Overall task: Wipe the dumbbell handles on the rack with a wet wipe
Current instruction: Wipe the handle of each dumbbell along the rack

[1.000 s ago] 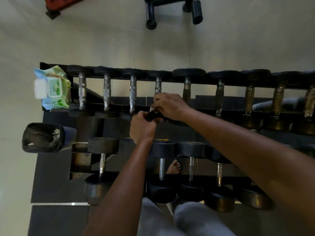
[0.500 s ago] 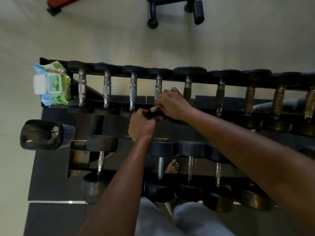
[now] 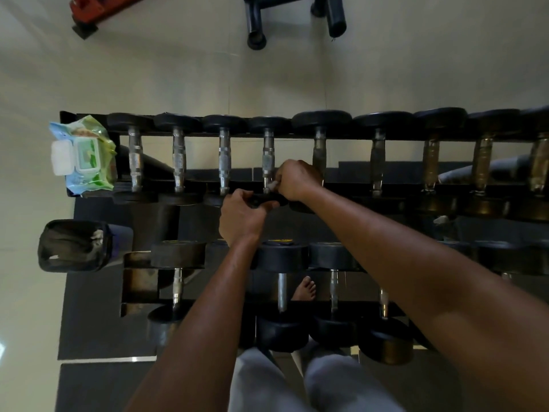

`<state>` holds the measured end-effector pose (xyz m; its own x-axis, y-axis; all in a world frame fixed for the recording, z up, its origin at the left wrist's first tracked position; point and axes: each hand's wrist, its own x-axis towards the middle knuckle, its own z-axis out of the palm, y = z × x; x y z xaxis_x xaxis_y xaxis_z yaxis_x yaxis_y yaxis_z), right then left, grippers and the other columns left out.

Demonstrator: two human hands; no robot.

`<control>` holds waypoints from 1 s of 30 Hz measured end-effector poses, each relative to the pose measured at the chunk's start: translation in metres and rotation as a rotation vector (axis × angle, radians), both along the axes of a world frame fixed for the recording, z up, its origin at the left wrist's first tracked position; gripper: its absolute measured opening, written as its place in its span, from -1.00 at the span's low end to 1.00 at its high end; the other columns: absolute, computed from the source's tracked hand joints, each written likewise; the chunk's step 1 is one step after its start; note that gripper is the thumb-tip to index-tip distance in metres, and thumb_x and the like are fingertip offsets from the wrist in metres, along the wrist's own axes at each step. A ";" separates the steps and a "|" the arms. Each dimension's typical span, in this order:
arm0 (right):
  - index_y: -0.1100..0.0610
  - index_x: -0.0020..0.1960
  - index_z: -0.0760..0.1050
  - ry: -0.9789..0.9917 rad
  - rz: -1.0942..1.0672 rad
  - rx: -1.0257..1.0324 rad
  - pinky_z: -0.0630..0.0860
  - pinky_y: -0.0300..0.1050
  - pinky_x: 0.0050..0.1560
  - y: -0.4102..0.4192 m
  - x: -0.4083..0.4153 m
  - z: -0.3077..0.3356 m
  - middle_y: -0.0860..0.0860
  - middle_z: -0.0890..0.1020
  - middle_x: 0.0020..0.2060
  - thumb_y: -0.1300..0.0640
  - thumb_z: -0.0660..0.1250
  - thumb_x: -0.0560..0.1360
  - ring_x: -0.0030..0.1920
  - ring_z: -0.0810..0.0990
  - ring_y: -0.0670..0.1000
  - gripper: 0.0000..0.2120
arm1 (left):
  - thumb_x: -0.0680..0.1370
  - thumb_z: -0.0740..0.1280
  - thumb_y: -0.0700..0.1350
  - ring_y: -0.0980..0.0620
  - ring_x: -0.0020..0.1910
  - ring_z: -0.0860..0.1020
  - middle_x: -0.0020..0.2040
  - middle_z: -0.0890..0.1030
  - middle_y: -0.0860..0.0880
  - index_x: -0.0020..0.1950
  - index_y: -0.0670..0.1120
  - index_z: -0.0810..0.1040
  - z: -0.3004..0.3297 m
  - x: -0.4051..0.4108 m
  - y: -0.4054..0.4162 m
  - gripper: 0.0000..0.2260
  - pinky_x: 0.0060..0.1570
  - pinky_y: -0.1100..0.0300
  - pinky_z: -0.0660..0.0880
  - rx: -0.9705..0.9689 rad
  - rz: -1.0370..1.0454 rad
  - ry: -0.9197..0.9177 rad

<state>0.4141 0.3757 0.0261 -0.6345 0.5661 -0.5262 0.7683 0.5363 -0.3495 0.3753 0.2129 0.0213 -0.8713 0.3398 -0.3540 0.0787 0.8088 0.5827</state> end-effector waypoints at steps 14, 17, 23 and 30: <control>-0.06 0.08 0.65 0.289 0.015 0.002 0.59 -0.04 -0.01 -0.014 0.012 0.006 -0.05 0.62 0.03 0.10 0.52 0.57 0.01 0.62 0.02 -0.87 | 0.33 0.60 0.39 0.06 0.08 0.65 0.19 0.64 0.07 0.25 0.11 0.61 0.003 -0.001 -0.002 -0.39 -0.06 0.04 0.63 -0.006 -0.039 -0.001; -0.02 0.06 0.67 0.294 0.017 -0.026 0.60 -0.06 -0.03 -0.008 0.019 0.003 -0.05 0.66 0.02 0.12 0.49 0.58 0.00 0.64 0.01 -0.92 | 0.36 0.61 0.34 0.05 0.10 0.63 0.20 0.62 0.06 0.25 0.08 0.63 0.004 -0.002 -0.002 -0.42 -0.06 0.06 0.59 0.002 -0.029 -0.015; 0.08 0.08 0.67 0.424 0.179 0.086 0.52 -0.10 -0.04 -0.004 0.000 -0.002 0.01 0.60 0.10 0.13 0.43 0.63 0.00 0.56 0.00 -0.94 | 0.40 0.62 0.30 0.10 0.06 0.55 0.23 0.58 0.04 0.26 0.04 0.63 0.007 0.000 -0.001 -0.44 -0.08 0.11 0.45 0.010 -0.024 -0.027; 0.06 -0.05 0.67 0.526 -0.042 0.406 0.26 -0.23 -0.28 0.024 -0.040 0.005 -0.03 0.65 -0.14 0.09 0.33 0.67 -0.21 0.57 -0.04 -0.81 | 0.38 0.62 0.32 0.00 0.17 0.61 0.22 0.57 0.06 0.24 0.05 0.64 0.005 -0.002 -0.003 -0.45 -0.03 0.07 0.49 0.024 -0.024 -0.018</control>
<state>0.3742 0.3997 0.0312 -0.7216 0.6839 0.1074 0.5738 0.6776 -0.4599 0.3736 0.2103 0.0265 -0.8563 0.3693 -0.3611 0.0871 0.7924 0.6037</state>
